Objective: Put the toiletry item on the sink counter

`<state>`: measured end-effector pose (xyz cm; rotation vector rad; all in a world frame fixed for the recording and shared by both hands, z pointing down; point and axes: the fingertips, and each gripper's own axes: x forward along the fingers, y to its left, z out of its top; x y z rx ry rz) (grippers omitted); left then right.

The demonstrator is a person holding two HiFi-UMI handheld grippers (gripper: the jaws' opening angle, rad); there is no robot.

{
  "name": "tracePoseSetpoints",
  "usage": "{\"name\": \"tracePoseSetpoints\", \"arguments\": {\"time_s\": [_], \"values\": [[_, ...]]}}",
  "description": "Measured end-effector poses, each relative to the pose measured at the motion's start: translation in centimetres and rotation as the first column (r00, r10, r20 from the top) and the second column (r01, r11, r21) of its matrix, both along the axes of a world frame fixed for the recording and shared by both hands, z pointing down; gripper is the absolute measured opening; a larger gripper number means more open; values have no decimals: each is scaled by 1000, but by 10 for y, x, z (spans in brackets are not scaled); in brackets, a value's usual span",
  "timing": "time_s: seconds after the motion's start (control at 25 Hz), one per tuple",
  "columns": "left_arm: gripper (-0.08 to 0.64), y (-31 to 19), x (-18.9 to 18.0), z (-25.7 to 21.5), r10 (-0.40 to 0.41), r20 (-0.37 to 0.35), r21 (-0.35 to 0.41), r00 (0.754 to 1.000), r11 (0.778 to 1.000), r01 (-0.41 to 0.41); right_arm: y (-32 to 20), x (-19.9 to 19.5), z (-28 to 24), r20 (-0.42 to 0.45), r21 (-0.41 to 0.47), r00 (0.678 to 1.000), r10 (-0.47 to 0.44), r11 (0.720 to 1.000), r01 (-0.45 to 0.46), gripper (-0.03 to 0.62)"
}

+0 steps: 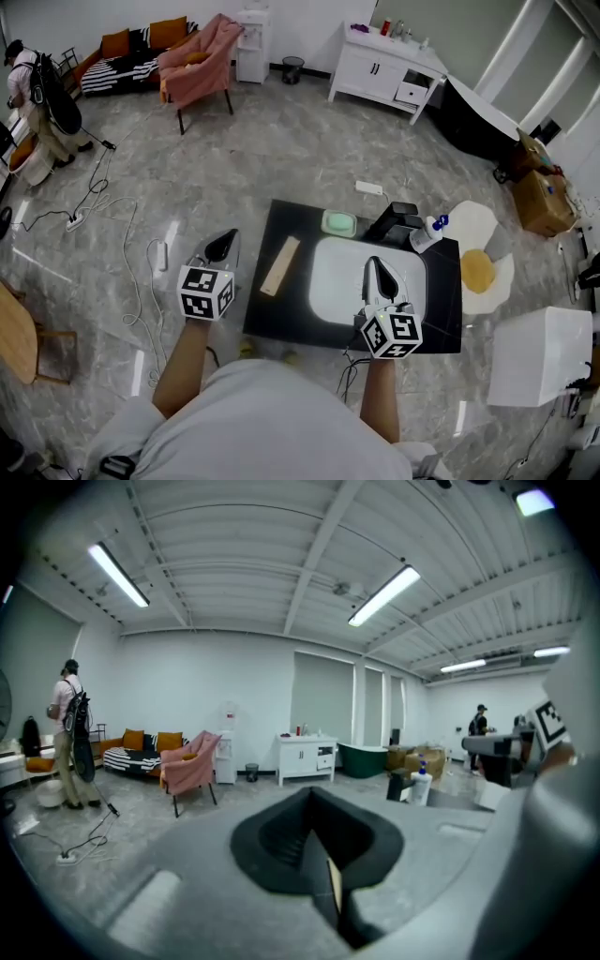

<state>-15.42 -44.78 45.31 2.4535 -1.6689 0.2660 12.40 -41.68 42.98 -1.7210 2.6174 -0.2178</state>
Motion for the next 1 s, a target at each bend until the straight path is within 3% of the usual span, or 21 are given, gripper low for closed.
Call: {"name": "tracePoseSetpoints", "arguments": {"time_s": [1.0], "values": [[-2, -5, -21, -23, -26, -43, 72, 999, 997, 29, -4, -5, -6, -25, 27, 999, 41, 999, -41, 5]]}}
